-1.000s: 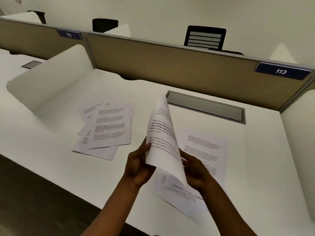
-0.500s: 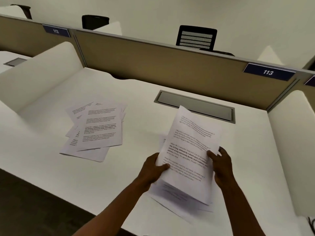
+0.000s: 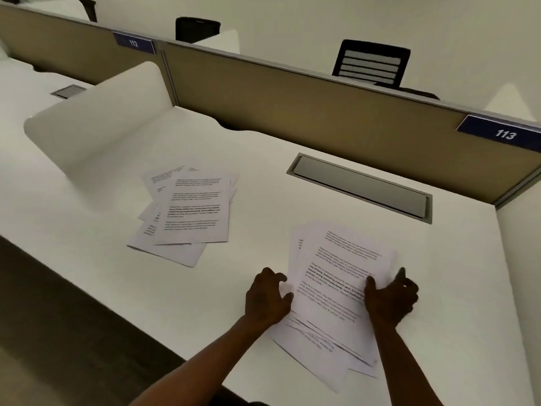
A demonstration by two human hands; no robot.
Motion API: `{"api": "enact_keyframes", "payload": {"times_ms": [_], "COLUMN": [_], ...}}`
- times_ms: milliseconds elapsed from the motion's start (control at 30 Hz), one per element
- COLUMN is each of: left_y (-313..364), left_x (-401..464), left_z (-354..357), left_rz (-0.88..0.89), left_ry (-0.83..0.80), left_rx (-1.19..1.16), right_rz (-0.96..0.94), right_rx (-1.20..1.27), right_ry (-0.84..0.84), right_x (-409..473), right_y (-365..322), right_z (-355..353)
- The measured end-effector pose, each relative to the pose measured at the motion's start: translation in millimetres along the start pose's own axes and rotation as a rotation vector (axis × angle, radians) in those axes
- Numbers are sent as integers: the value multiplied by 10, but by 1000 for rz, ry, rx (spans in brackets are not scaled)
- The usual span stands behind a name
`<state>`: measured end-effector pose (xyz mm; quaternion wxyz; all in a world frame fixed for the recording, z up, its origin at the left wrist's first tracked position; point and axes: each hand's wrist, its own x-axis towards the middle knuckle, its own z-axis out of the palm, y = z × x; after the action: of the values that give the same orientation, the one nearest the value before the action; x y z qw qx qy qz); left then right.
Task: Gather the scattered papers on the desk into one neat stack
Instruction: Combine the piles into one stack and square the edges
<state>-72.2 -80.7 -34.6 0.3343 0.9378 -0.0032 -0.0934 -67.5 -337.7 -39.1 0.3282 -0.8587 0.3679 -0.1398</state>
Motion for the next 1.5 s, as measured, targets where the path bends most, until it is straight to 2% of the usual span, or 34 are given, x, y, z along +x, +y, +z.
{"api": "enact_keyframes", "payload": {"times_ms": [100, 200, 333, 467, 600, 767, 933, 1033, 1200, 1267, 1400, 1500], "left_y": [-193, -497, -985, -1493, -1934, -2223, -2242, -2214, -2194, -2183, -2113, -2077], "left_x": [-9, 67, 309, 616, 885, 1159, 1412, 1538, 1735, 1795, 1902, 1928], "left_z": [-207, -516, -1062, -1616, -2059, -2355, -2418, -2423, -2441, -2468, -2604, -2717], "left_rz": [-66, -148, -271, -355, -453, -446, -484, -486, -531, -519, -424, -409], "left_ry": [100, 222, 340, 421, 381, 242, 126, 151, 165, 177, 150, 78], "left_rx": [-57, -108, -113, -66, 32, 131, 208, 224, 119, 16, -338, -453], "right_rz": [-62, -207, -330, -370, -459, -527, -686, -715, -717, -716, -717, -690], "right_rx": [-64, 30, 227, 181, 0, -222, -500, -520, -513, -491, -361, -243], "right_ry": [116, 61, -230, -536, -696, -788, -705, -668, -666, -666, -672, -688], "right_x": [-41, -220, -682, -1075, -1290, -1477, -1685, -1753, -1808, -1825, -1818, -1786], "right_y": [-153, -487, -1078, -1666, -2209, -2575, -2663, -2615, -2550, -2522, -2451, -2433], "right_z": [39, 198, 578, 1074, 1566, 2057, 2295, 2354, 2386, 2376, 2325, 2260]}}
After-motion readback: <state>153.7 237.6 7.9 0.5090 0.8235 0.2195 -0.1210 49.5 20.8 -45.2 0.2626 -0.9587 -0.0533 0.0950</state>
